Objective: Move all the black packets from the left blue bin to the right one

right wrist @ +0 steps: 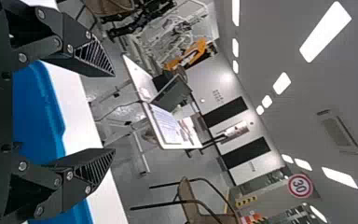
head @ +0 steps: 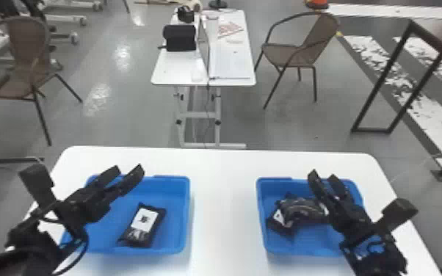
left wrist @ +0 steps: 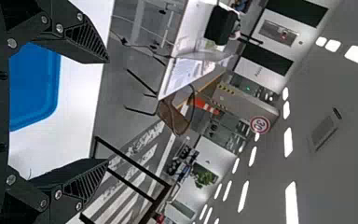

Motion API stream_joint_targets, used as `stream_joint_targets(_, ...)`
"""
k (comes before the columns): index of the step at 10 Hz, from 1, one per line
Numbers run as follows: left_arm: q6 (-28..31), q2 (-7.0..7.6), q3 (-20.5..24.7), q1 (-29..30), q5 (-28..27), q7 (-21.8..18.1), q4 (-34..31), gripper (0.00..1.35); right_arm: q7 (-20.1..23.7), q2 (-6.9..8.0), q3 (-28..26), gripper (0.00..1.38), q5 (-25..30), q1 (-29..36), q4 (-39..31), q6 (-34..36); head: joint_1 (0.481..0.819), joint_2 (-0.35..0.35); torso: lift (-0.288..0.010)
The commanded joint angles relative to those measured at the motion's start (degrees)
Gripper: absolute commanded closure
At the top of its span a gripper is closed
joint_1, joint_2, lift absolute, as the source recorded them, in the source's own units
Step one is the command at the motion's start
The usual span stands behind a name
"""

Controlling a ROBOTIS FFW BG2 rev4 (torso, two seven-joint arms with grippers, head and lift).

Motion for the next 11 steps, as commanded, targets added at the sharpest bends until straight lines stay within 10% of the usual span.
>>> stream_joint_targets(1, 8.0, -0.17, -0.2, 0.5, -3.6, 1.7, -1.8, 0.31, -0.2, 0.88, -0.1, 0.24, -2.4, 2.3, -4.9, -0.9, 0.695, -0.062, 0.0)
stream_joint_targets(7, 47.2, 2.38, -8.8, -9.4, -33.3, 3.3, -5.9, 0.3, -0.1, 2.81, 0.3, 0.27, -4.2, 5.2, -7.5, -0.9, 0.695, -0.047, 0.0)
stream_joint_targets(11, 48.7, 3.08, -13.4, -17.3, -37.4, 1.1, 9.3, 0.3, -0.1, 2.99, 0.4, 0.27, -4.7, 5.6, -7.2, -0.9, 0.695, -0.026, 0.0)
